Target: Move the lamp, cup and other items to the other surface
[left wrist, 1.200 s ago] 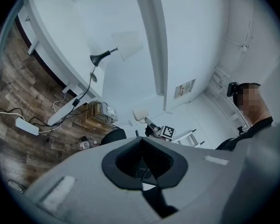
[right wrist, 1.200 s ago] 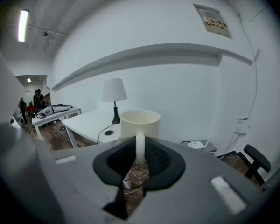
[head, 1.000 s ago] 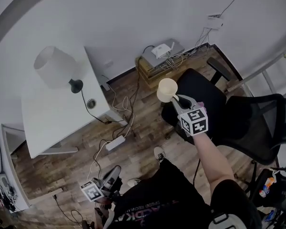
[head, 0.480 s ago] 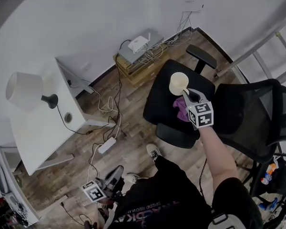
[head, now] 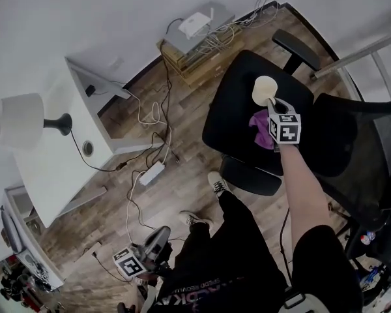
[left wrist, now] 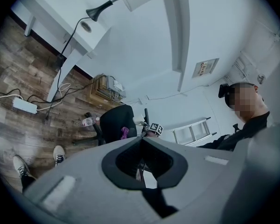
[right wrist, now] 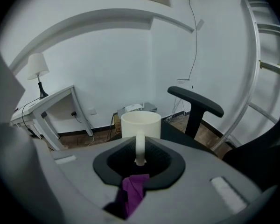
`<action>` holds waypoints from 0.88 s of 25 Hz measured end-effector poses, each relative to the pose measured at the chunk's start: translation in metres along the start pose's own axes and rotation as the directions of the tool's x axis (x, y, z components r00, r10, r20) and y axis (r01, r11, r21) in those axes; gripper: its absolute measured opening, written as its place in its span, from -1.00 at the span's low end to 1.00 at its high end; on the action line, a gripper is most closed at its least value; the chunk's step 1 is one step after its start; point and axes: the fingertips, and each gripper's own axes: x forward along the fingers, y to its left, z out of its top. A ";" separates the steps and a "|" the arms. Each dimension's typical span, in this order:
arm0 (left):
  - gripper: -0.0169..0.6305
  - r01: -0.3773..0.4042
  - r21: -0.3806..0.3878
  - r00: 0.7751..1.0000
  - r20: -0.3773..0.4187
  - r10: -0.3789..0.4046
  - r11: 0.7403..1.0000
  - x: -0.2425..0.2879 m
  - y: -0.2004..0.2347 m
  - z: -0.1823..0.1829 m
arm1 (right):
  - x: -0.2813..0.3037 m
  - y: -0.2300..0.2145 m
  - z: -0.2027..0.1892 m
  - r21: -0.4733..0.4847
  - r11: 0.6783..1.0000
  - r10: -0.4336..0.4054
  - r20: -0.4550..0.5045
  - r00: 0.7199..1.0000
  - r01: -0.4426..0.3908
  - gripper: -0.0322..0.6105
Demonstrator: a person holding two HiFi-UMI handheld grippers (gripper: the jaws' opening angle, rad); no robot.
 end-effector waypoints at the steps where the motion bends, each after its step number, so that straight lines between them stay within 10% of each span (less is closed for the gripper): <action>1: -0.97 -0.011 -0.006 1.000 0.001 0.011 1.000 -0.001 0.002 -0.001 | 0.010 -0.001 -0.006 0.007 1.000 -0.004 -0.017 1.000 0.004 -0.74; 22: -0.97 -0.085 -0.075 0.996 -0.030 0.083 0.994 0.010 0.010 -0.023 | 0.070 -0.004 -0.066 0.035 0.999 0.040 -0.131 0.991 -0.035 -0.73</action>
